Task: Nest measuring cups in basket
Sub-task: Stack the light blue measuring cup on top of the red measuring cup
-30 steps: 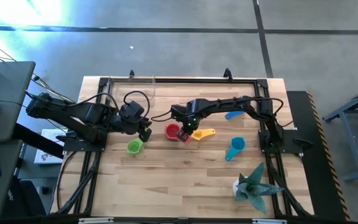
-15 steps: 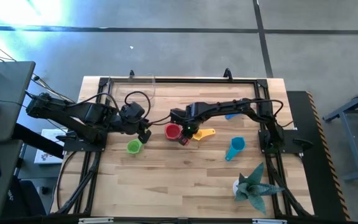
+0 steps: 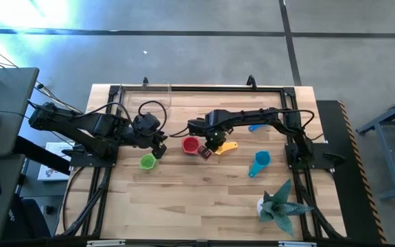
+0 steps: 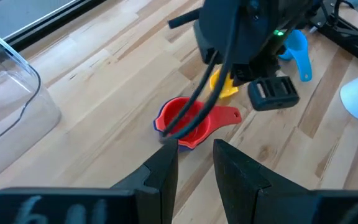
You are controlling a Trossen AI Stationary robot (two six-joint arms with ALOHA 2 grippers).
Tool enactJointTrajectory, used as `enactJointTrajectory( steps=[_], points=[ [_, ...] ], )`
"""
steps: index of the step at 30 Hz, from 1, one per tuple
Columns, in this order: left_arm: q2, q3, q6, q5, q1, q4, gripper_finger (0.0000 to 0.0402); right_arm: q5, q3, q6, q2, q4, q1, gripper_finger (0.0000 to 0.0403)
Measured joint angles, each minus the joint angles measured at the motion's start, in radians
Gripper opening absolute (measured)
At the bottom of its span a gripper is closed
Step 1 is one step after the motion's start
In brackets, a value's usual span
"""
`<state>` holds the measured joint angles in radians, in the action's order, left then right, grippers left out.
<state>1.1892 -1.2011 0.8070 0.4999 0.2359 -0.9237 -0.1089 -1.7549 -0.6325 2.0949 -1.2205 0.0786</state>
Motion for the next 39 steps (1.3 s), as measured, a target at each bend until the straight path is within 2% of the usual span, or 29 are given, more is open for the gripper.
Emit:
enactJointTrajectory(
  steps=[12, 21, 27, 34, 39],
  points=[
    [0.000, 0.000, -0.043, 0.009, 0.000, 0.000, 0.0092, 0.152, -0.004, -0.110, -0.063, -0.195, -0.068, 0.0055],
    [0.000, 0.000, -0.043, 0.005, 0.000, 0.000, 0.0092, 0.263, 0.023, -0.229, -0.178, -0.302, -0.106, 0.0055],
    [0.000, 0.000, -0.053, 0.019, 0.000, 0.001, 0.0092, 0.274, 0.227, -0.365, -0.367, -0.299, -0.108, 0.0055],
    [0.000, 0.000, -0.053, 0.022, 0.000, 0.001, 0.0092, 0.254, 0.510, -0.603, -0.650, -0.205, -0.111, 0.0055],
    [0.000, 0.000, -0.059, 0.035, 0.000, 0.000, 0.0092, 0.253, 0.653, -0.713, -0.823, -0.157, -0.114, 0.0055]
  ],
)
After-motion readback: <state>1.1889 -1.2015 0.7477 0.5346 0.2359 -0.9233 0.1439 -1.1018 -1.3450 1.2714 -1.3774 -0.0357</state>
